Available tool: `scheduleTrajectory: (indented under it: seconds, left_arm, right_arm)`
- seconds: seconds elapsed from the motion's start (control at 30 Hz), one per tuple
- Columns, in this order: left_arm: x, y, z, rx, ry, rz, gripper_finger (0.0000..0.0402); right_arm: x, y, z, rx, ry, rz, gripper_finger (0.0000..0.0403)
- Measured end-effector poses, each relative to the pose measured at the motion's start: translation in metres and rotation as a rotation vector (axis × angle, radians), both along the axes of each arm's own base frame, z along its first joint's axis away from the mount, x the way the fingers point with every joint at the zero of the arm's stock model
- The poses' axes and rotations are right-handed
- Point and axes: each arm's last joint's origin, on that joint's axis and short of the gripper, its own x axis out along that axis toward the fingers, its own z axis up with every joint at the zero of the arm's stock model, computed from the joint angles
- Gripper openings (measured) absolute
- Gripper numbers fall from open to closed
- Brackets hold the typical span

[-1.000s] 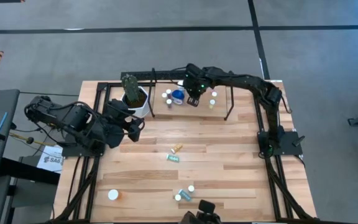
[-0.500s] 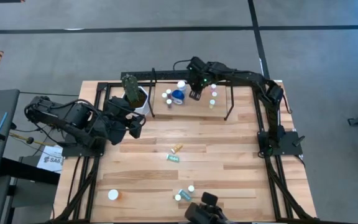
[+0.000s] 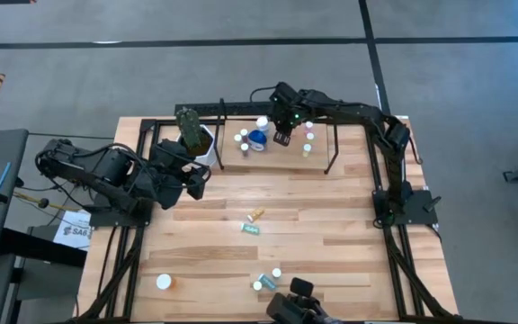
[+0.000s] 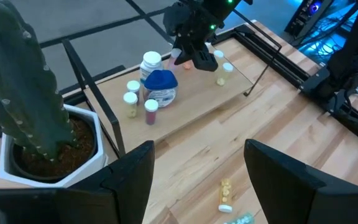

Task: Pick and place medicine bottles onto shelf by color
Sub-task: Put the pink pill bottle on the shelf

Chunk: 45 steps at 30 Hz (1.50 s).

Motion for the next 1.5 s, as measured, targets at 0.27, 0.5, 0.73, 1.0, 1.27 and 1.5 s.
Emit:
scheduleTrajectory:
  seconds: [0.27,0.5,0.73,1.0,1.27,1.5]
  left_arm:
    - [0.0,-0.0001,-0.0001,-0.003,0.001,-0.001,0.0235]
    - [0.0,-0.0001,-0.0001,-0.003,0.001,-0.002,0.0235]
    - [0.0,-0.0001,-0.0001,-0.003,0.001,-0.002,0.0235]
    - [0.0001,-0.0007,-0.0004,-0.019,0.008,-0.015,0.0235]
    - [0.0001,-0.0008,-0.0005,-0.013,0.016,-0.025,0.0235]
    - [0.0001,-0.0007,-0.0005,-0.008,0.021,-0.029,0.0235]
  right_arm:
    - [0.0003,0.0,0.0001,0.0,-0.004,-0.007,0.0129]
    - [0.0014,0.0006,0.0005,-0.001,-0.012,-0.014,0.0129]
    - [0.0019,-0.0048,0.0026,-0.016,-0.055,-0.045,0.0129]
    - [0.0027,-0.0056,0.0032,-0.017,-0.07,-0.052,0.0129]
    - [-0.0009,-0.0016,0.0003,0.033,-0.03,-0.088,0.0129]
    - [0.0041,0.0037,0.0007,0.034,-0.045,-0.083,0.0129]
